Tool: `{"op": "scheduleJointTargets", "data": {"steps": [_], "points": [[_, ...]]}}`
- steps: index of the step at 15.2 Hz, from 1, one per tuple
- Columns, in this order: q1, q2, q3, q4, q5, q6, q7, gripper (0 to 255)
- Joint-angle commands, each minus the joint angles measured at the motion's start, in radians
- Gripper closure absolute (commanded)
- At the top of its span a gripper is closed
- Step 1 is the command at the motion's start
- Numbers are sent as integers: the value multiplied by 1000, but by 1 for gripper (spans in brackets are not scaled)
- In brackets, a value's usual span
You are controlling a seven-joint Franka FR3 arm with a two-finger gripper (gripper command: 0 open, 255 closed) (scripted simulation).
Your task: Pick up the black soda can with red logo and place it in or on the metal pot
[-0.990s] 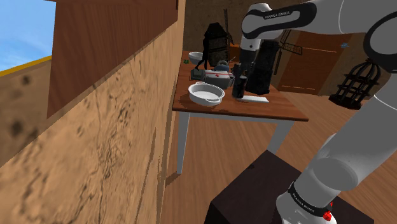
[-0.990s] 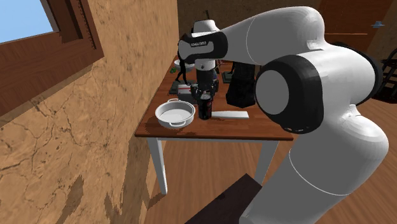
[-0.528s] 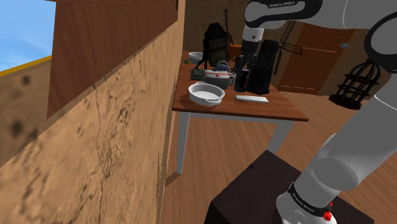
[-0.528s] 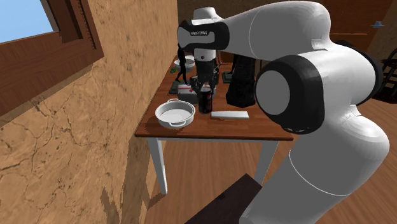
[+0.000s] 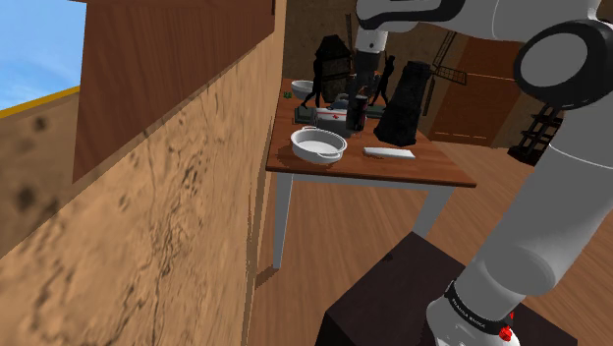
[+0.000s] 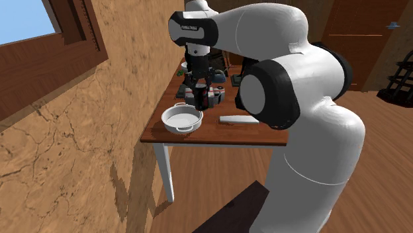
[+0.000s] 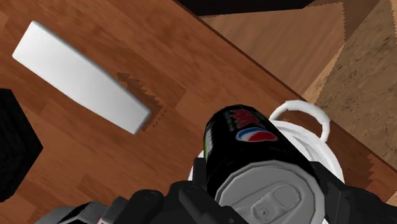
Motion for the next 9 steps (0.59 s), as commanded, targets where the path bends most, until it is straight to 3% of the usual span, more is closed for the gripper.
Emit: {"op": "scheduleJointTargets", "data": {"steps": [1, 5, 8, 9], "points": [[6, 79, 7, 120, 17, -42, 14, 255], [12, 259, 22, 393, 50, -138, 46, 255], [3, 434, 34, 679, 78, -251, 70, 255], [6, 421, 35, 644, 76, -228, 71, 255]]}}
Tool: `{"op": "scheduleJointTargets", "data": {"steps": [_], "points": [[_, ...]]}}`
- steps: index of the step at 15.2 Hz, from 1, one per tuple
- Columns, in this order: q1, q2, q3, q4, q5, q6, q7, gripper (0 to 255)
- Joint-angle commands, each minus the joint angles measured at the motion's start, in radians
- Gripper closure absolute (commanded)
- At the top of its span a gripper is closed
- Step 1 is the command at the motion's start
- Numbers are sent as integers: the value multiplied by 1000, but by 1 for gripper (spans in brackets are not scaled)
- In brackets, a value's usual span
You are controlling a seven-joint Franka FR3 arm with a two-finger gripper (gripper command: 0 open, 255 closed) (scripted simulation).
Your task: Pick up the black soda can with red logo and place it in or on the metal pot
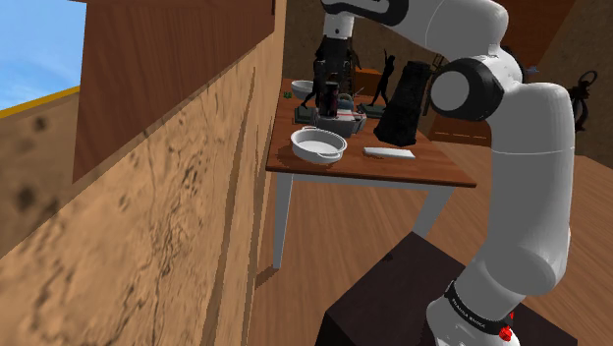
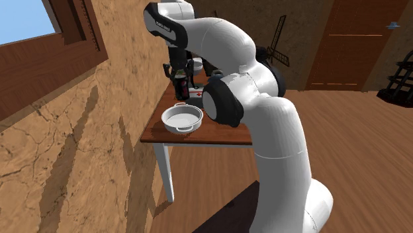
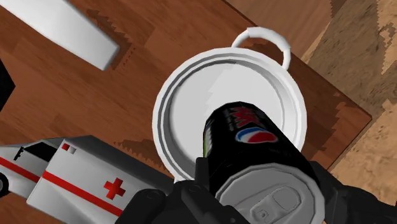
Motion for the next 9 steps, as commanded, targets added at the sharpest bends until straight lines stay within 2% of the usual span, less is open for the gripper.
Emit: {"op": "scheduleJointTargets", "data": {"steps": [1, 9], "points": [[4, 6, 2, -14, 0, 20, 5, 255], [20, -54, 1, -218, -10, 165, 6, 255]]}}
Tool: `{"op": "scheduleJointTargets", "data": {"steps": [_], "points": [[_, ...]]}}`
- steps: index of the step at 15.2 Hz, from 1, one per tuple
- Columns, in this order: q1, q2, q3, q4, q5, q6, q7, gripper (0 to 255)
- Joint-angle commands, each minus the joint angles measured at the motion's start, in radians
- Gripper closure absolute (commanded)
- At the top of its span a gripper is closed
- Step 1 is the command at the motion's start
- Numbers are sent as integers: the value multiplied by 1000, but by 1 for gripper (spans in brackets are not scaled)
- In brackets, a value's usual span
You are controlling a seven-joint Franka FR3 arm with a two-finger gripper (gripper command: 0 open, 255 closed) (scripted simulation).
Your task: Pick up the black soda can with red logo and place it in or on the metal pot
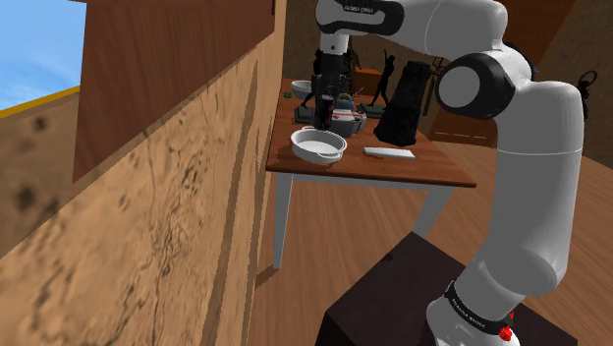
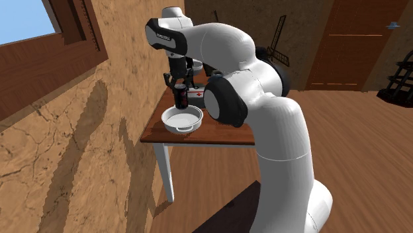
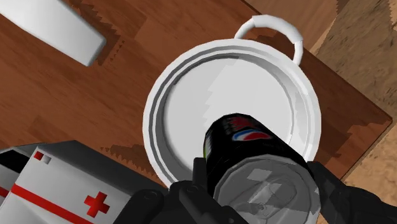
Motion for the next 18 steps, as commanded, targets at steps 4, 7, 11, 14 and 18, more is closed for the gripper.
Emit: {"op": "scheduleJointTargets", "data": {"steps": [4, 7, 11, 14, 18], "points": [[8, -24, 1, -106, -4, 83, 2, 255], [10, -32, 1, -158, -5, 128, 2, 255], [12, -36, 1, -198, -6, 163, 2, 255], [12, -36, 1, -198, -6, 163, 2, 255], [12, -36, 1, -198, -6, 163, 2, 0]]}}
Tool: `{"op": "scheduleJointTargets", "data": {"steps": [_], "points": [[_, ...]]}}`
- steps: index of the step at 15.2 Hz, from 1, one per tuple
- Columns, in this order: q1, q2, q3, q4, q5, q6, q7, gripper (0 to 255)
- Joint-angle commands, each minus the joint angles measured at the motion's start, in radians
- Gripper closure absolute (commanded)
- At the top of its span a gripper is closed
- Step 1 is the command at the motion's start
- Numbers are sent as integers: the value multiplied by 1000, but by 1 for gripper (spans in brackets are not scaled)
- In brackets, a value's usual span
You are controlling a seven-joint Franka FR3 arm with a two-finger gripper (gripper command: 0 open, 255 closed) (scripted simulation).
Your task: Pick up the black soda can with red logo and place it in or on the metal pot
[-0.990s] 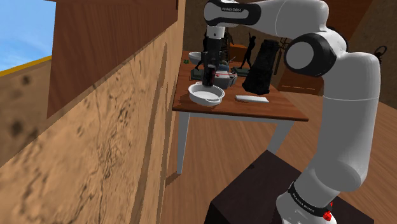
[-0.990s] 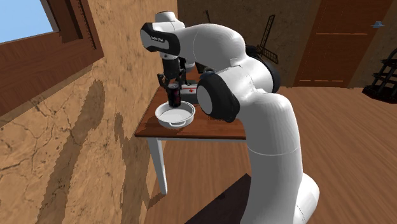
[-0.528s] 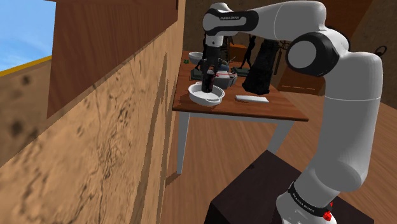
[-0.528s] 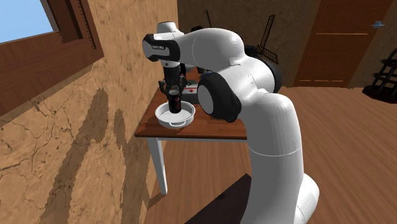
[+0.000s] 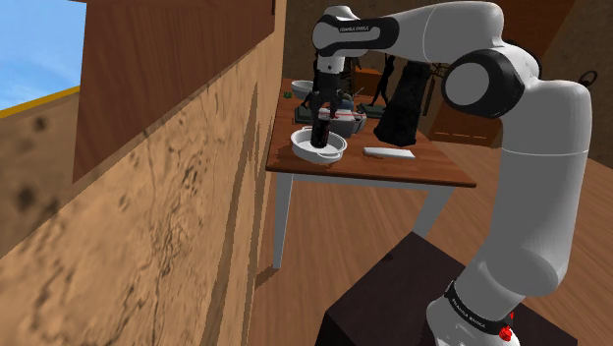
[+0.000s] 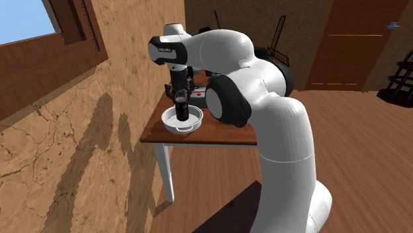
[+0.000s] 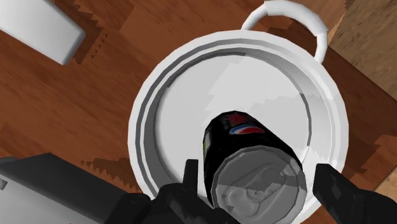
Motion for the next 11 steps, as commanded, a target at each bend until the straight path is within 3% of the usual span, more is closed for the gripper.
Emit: {"op": "scheduleJointTargets", "data": {"steps": [1, 5, 9, 11], "points": [[0, 0, 0, 0, 0, 0, 0, 0], [0, 0, 0, 0, 0, 0, 0, 0], [-11, 39, -1, 188, 6, -148, 0, 0], [-11, 39, -1, 187, 6, -148, 0, 0]]}}
